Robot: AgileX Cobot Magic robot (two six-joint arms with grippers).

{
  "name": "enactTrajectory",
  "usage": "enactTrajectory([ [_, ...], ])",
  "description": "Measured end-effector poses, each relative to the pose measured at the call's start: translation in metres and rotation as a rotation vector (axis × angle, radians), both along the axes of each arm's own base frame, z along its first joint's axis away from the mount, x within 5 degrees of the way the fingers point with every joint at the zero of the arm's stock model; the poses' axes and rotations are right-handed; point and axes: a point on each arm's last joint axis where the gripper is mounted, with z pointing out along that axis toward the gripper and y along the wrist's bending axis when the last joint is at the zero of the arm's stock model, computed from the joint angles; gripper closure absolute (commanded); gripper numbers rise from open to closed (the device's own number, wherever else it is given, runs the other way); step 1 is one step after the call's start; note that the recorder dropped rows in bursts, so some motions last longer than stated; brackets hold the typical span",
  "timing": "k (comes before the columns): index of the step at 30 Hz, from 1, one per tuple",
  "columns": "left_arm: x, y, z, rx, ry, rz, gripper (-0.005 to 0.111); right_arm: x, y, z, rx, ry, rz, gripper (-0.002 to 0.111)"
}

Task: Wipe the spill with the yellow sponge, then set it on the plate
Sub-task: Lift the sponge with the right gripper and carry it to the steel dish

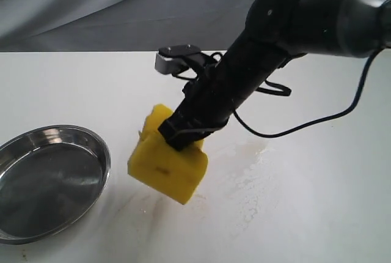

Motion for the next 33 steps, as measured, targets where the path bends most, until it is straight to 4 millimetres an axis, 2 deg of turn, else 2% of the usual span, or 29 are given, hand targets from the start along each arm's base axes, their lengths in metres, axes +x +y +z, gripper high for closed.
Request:
enactTrajectory([
  [4, 0.0, 0.0, 0.0, 0.0, 0.0, 0.0, 0.107, -0.007, 0.005, 0.027, 0.139, -0.036, 0.026, 0.108],
  [8, 0.0, 0.0, 0.0, 0.0, 0.0, 0.0, 0.107, -0.015, 0.022, 0.035, 0.259, -0.066, 0.075, 0.108],
  [15, 0.0, 0.0, 0.0, 0.0, 0.0, 0.0, 0.107, -0.032, 0.065, 0.019, 0.249, -0.177, 0.154, 0.108],
  [18, 0.0, 0.0, 0.0, 0.0, 0.0, 0.0, 0.107, -0.032, 0.085, 0.013, 0.218, -0.195, 0.191, 0.108],
  [22, 0.0, 0.0, 0.0, 0.0, 0.0, 0.0, 0.107, -0.021, 0.114, 0.011, 0.136, -0.243, 0.206, 0.108],
  [25, 0.0, 0.0, 0.0, 0.0, 0.0, 0.0, 0.107, -0.008, 0.129, 0.006, 0.015, -0.285, 0.222, 0.108],
  [27, 0.0, 0.0, 0.0, 0.0, 0.0, 0.0, 0.107, 0.004, 0.141, -0.005, -0.102, -0.301, 0.23, 0.108],
  [30, 0.0, 0.0, 0.0, 0.0, 0.0, 0.0, 0.107, 0.014, 0.151, -0.015, -0.131, -0.291, 0.223, 0.108],
  [33, 0.0, 0.0, 0.0, 0.0, 0.0, 0.0, 0.107, 0.021, 0.17, -0.027, -0.109, -0.302, 0.223, 0.108],
])
